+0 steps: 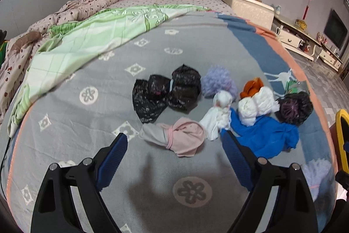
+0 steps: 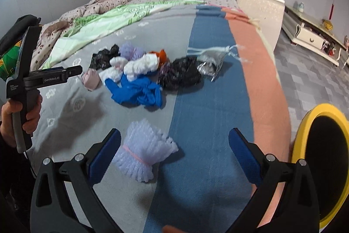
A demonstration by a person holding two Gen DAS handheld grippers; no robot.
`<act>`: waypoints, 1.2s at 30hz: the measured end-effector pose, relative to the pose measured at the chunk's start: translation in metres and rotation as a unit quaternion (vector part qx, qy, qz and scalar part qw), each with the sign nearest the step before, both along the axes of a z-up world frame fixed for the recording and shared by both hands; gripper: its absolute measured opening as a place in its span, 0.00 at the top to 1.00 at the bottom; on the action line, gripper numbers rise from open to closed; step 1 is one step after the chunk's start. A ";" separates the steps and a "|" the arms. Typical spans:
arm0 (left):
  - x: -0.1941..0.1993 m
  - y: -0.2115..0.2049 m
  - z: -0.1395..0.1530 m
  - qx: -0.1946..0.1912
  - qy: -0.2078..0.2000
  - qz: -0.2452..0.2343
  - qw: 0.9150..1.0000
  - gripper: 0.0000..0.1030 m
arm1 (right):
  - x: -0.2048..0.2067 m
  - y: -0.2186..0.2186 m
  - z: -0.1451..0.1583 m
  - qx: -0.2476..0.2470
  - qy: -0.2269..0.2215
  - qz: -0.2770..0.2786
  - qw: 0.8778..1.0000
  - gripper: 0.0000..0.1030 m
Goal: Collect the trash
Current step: 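Grasp the lilac mesh net bag with the right tool while the left tool grasps the pink cloth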
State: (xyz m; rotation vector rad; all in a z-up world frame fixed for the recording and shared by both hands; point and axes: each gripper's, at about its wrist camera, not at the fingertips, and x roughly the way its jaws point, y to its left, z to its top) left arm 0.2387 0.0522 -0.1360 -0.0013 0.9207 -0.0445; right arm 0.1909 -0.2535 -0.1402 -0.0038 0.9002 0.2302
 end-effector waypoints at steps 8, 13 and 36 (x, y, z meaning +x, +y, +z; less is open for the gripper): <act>0.014 -0.002 -0.028 -0.002 0.014 0.002 1.000 0.27 | 0.014 0.006 -0.032 -0.005 0.030 -0.012 0.999 0.12; 0.021 -0.010 -0.034 0.006 0.014 -0.006 1.000 0.31 | 0.020 0.007 -0.040 0.004 0.041 -0.009 0.999 0.17; 0.016 -0.015 -0.029 0.024 -0.008 -0.006 1.000 0.66 | 0.013 0.056 -0.038 -0.005 0.040 0.064 0.997 0.69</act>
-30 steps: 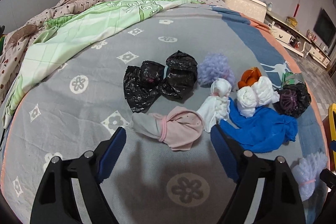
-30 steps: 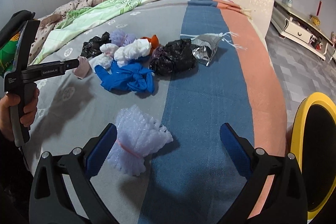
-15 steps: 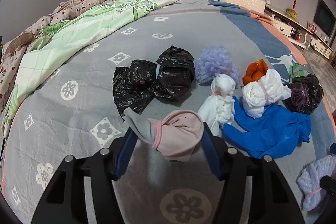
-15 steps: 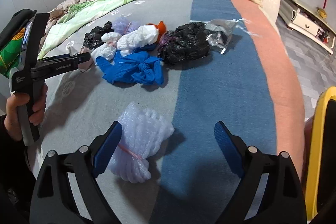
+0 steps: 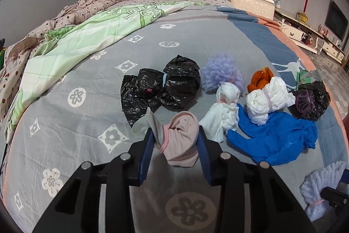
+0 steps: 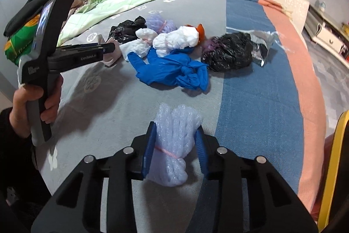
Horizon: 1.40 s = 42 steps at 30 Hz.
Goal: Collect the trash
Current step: 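Grasp the lilac mesh net bag with the right tool while the left tool grasps the pink cloth, then carry the mesh bag in the right tool over the yellow bin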
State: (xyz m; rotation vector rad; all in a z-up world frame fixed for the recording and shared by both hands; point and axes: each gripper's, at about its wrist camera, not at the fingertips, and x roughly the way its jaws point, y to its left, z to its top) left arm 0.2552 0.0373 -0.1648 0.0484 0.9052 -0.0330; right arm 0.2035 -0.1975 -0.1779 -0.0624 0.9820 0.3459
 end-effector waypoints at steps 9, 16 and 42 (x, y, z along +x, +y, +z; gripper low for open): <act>-0.013 0.011 0.016 -0.017 -0.002 0.001 1.000 0.92 | -0.016 -0.006 0.023 0.009 -0.020 -0.007 1.000 0.73; -0.029 0.019 0.027 -0.036 -0.010 -0.001 0.999 0.94 | -0.035 -0.011 0.042 0.018 -0.036 -0.012 0.999 0.73; -0.099 -0.039 0.162 -0.088 -0.109 -0.092 0.986 0.94 | -0.087 -0.096 0.152 0.063 -0.130 -0.075 0.987 0.73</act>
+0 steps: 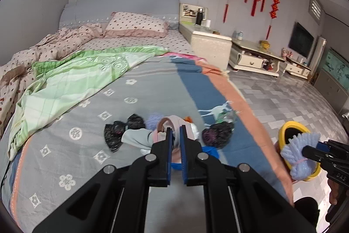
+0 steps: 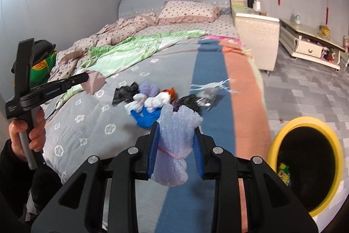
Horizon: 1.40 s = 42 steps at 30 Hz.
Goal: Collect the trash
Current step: 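Carry the mesh bag in the right tool over the yellow bin, then open the right tool to drop the mesh bag into the bin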
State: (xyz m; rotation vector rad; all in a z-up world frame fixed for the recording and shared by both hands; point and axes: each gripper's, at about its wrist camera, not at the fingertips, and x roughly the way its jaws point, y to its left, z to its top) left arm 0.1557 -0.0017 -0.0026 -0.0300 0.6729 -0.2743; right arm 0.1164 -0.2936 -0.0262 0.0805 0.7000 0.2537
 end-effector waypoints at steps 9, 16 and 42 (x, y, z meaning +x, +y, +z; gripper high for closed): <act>-0.007 -0.065 0.033 -0.004 -0.025 -0.056 0.998 0.94 | -0.009 -0.057 0.033 0.002 -0.032 -0.051 0.998 0.73; -0.008 -0.128 0.050 0.001 -0.035 -0.107 0.994 0.94 | -0.015 -0.117 0.052 0.016 -0.046 -0.107 0.993 0.73; -0.011 -0.317 0.001 0.007 -0.003 -0.249 0.969 0.94 | -0.046 -0.271 0.012 0.034 -0.016 -0.247 0.968 0.72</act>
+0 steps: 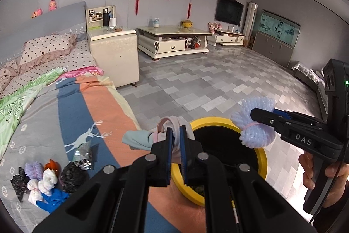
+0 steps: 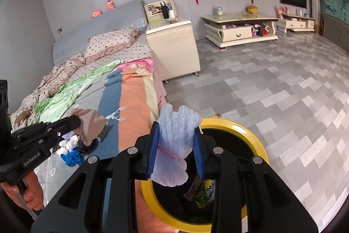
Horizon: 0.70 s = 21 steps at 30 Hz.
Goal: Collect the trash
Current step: 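Open the right tool to drop the mesh bag into the bin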
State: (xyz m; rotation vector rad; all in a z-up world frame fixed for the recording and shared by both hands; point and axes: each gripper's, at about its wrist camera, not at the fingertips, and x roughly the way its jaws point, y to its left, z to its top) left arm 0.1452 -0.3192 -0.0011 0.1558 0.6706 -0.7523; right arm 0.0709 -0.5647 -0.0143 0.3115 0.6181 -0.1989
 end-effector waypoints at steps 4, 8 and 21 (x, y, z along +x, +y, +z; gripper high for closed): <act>0.002 -0.017 -0.012 0.003 0.010 -0.009 1.000 0.94 | 0.004 -0.015 -0.014 0.011 0.014 -0.013 1.000 0.72; 0.005 -0.031 -0.027 0.006 0.026 -0.020 0.999 0.94 | 0.012 -0.030 -0.027 0.021 0.034 -0.024 0.999 0.71; 0.001 -0.047 -0.043 0.002 0.039 -0.041 0.998 0.73 | 0.011 -0.048 -0.033 0.029 0.039 -0.049 0.998 0.54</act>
